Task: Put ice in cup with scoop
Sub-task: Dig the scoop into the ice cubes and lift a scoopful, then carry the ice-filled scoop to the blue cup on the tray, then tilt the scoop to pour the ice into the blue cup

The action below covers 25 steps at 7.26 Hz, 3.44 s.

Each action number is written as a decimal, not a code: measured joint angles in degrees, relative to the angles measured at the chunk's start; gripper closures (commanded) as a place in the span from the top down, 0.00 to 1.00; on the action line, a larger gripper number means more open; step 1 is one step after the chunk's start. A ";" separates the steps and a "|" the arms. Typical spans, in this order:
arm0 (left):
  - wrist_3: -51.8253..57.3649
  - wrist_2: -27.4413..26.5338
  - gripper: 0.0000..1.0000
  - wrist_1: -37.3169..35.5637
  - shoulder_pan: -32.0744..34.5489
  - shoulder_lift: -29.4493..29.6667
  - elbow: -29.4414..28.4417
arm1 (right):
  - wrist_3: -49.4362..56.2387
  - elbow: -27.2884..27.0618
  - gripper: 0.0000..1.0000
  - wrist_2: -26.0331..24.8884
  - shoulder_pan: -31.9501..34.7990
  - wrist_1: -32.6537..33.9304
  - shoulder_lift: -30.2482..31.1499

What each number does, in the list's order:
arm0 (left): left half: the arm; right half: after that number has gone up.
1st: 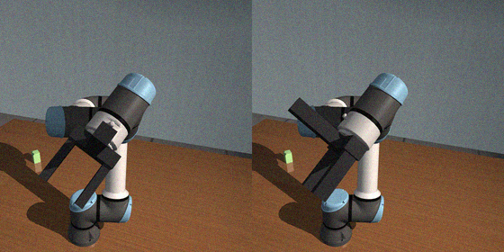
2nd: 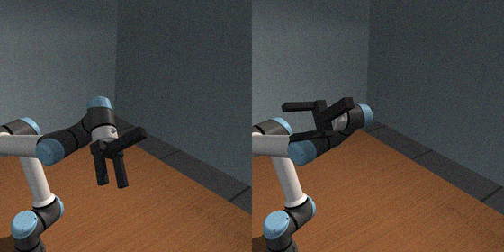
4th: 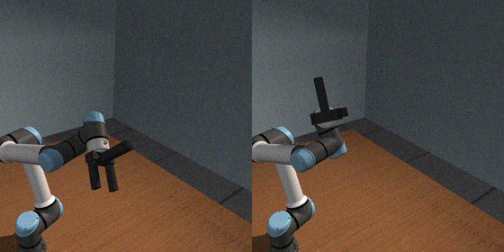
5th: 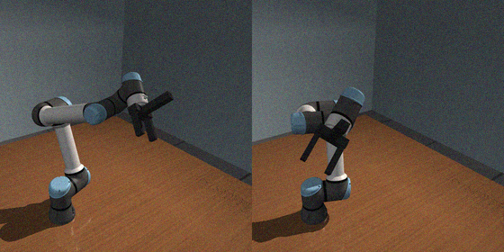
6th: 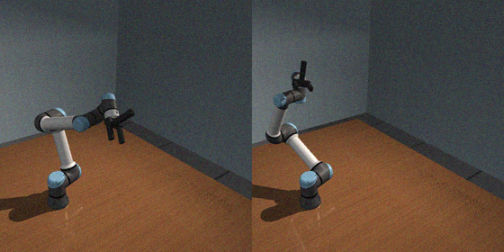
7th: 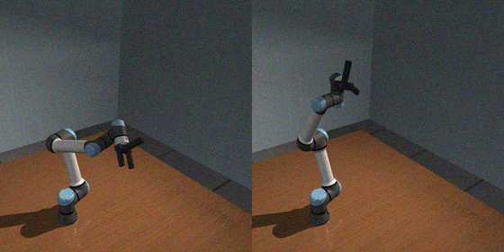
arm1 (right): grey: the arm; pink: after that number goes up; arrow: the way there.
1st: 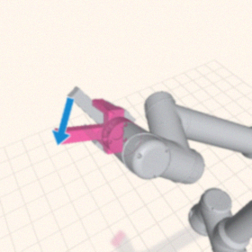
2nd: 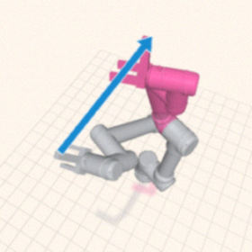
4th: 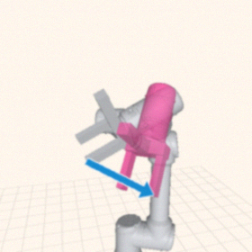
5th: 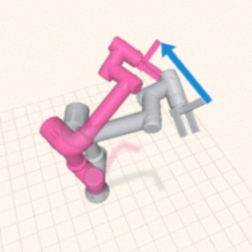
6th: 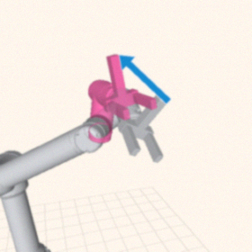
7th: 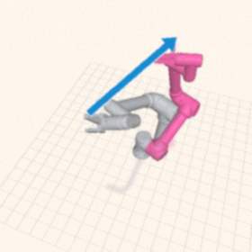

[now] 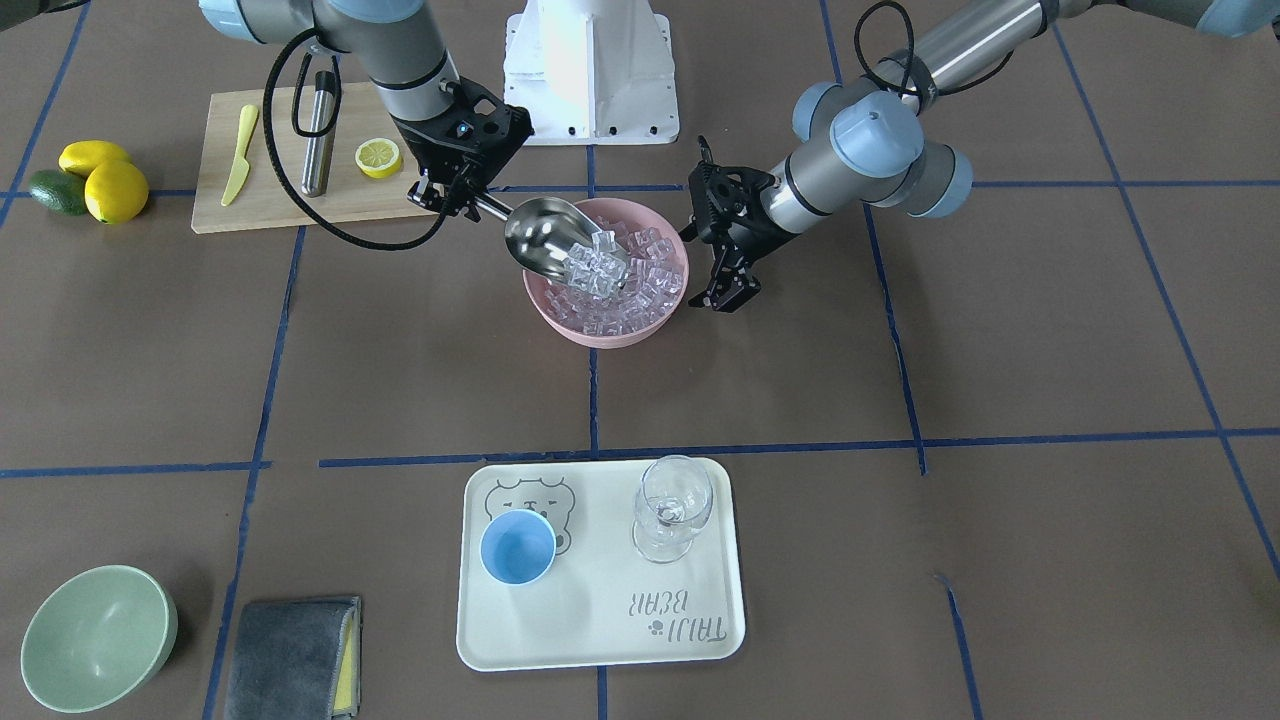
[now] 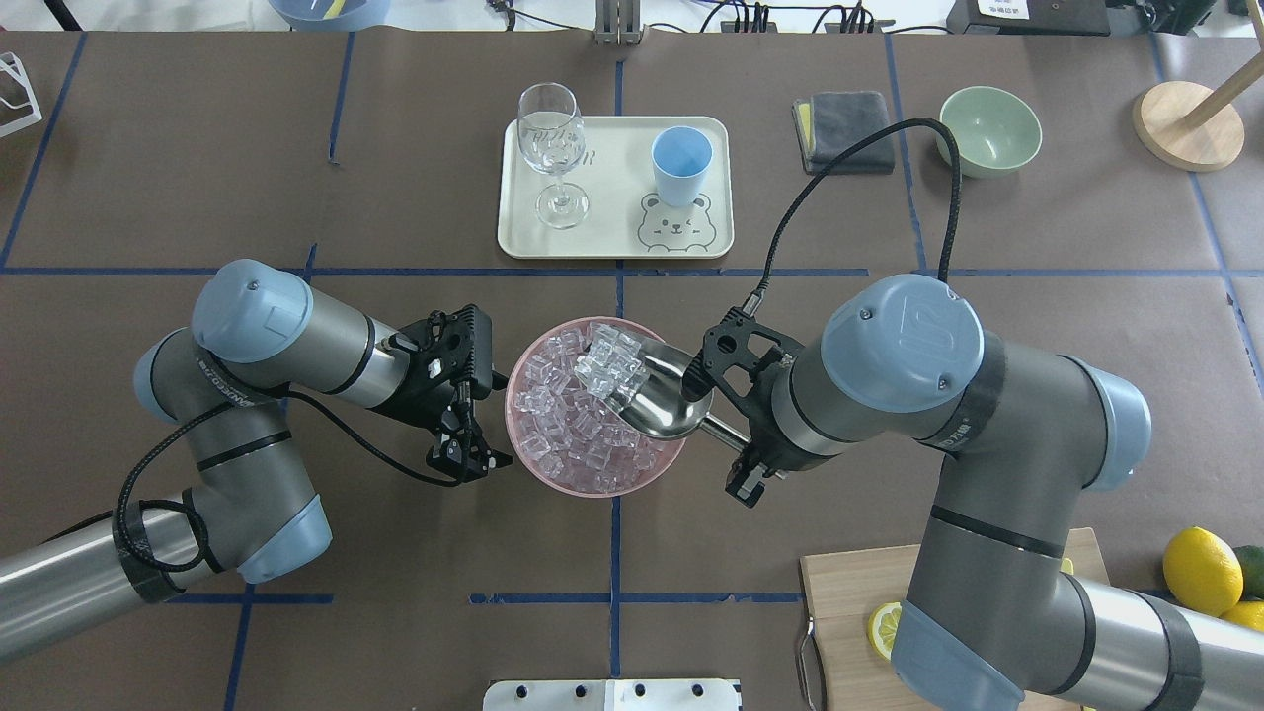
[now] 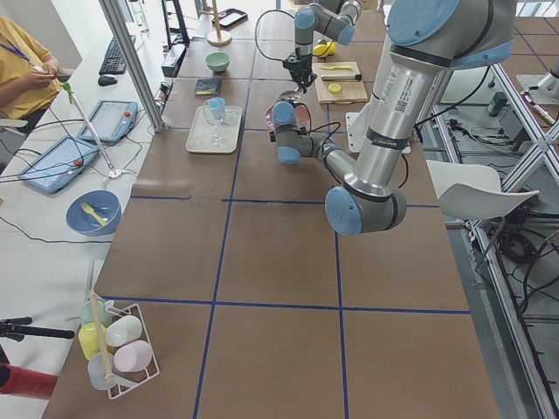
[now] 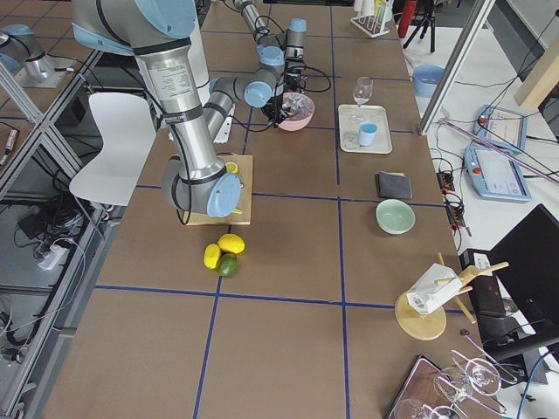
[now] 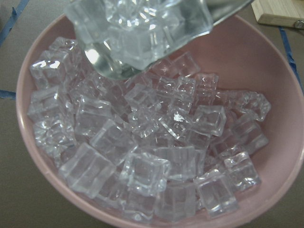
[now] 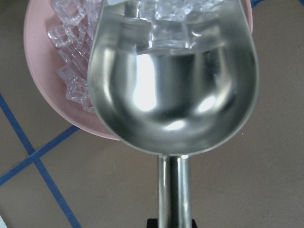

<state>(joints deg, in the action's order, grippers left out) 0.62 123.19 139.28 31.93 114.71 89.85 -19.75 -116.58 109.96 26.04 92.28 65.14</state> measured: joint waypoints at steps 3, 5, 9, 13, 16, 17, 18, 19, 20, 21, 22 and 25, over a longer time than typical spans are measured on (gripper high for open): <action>0.02 0.13 1.00 -0.05 0.83 -0.55 0.71 | -6.88 -2.44 0.00 -0.51 0.73 -0.33 -0.28; 0.08 0.25 1.00 -0.07 2.16 -0.90 0.85 | -10.88 -2.47 0.00 -0.52 3.78 -0.06 -0.50; 0.08 0.29 1.00 -0.07 4.87 -3.32 1.43 | -13.64 4.89 0.00 0.39 11.49 0.53 -2.91; 0.09 0.11 1.00 -0.07 5.32 -3.78 1.24 | -13.83 17.80 0.00 2.41 16.52 0.27 -10.36; 0.09 0.03 1.00 -0.06 5.32 -3.79 0.91 | -8.65 21.86 0.00 7.94 19.02 1.90 -12.51; 0.09 0.03 1.00 -0.07 5.29 -3.79 0.88 | -5.52 23.21 0.00 8.84 19.49 5.47 -14.77; 0.09 0.03 1.00 -0.07 5.23 -3.79 0.87 | -1.80 24.22 0.00 9.20 19.92 10.22 -17.29; 0.09 0.03 1.00 -0.07 5.12 -3.79 0.90 | 1.41 24.73 0.00 9.33 20.33 13.74 -18.58; 0.09 0.01 1.00 -0.07 4.99 -3.79 0.92 | 3.73 25.07 0.00 9.36 20.61 16.74 -19.44; 0.09 -0.01 1.00 -0.07 4.94 -3.79 0.96 | 5.70 25.65 0.00 9.26 20.81 20.13 -20.86; 0.09 -0.01 1.00 -0.07 4.92 -3.79 0.99 | 7.15 26.65 0.00 9.09 20.97 23.13 -22.59; 0.01 -0.02 1.00 -0.07 4.82 -3.78 1.15 | 10.35 31.98 0.00 9.19 21.97 27.34 -26.69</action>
<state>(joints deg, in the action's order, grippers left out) 0.63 123.17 139.22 36.75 110.94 91.01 -9.40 -84.60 119.15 48.00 119.62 38.45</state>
